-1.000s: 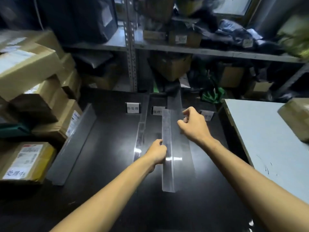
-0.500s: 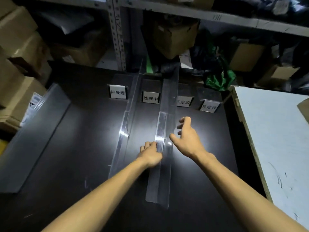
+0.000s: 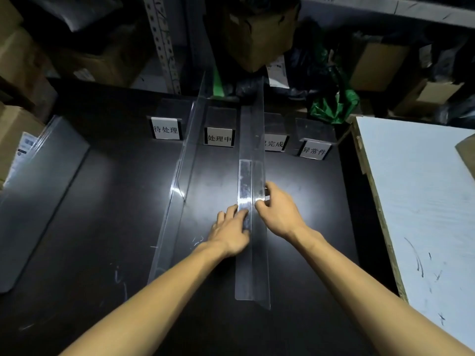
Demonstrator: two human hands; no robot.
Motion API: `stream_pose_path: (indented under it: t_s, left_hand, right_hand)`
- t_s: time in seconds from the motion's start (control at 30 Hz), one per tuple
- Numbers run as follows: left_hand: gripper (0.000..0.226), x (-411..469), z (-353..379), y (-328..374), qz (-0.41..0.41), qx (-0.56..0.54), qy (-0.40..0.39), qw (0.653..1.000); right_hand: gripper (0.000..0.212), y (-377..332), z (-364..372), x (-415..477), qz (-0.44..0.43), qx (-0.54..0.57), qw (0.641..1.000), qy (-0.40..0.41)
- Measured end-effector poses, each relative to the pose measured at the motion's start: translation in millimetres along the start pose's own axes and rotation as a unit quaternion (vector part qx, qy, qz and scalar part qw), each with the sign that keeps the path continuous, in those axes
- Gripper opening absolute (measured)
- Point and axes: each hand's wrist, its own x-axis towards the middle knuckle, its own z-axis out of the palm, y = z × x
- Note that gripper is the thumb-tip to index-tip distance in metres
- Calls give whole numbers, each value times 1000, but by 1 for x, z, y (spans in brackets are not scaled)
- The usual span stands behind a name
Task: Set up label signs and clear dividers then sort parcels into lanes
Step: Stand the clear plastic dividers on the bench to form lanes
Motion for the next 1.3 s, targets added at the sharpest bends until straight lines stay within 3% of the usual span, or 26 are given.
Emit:
stream_pose_path:
  t_s: [0.13,0.3,0.47,0.67,1.0,1.3]
  left_hand:
    - [64,-1,-8,0,-10,-38,-31,999]
    - [61,-14,-36,8,0,-63,-15,998]
    - [49,-47,-87,23,52,-91,52,993]
    - [34,-132,-145,8,36,-133,176,975]
    - [31,-287,-221,-97,-64,-128,324,935]
    - [30,-293,-242,-218,-88,-172,313,930]
  right_hand:
    - [39,-3,-1,-1,-5,-16,1000,-20]
    - [65,-20,-19,-12,-21,-62,998,15]
    - [47,-68,-44,-27,-104,-94,990,22]
    - [37,-135,-38,-58,-182,-51,982,-23]
    - [37,-278,53,-113,-319,-93,933,-138]
    - [45,-342,153,-98,-260,-144,939,-174]
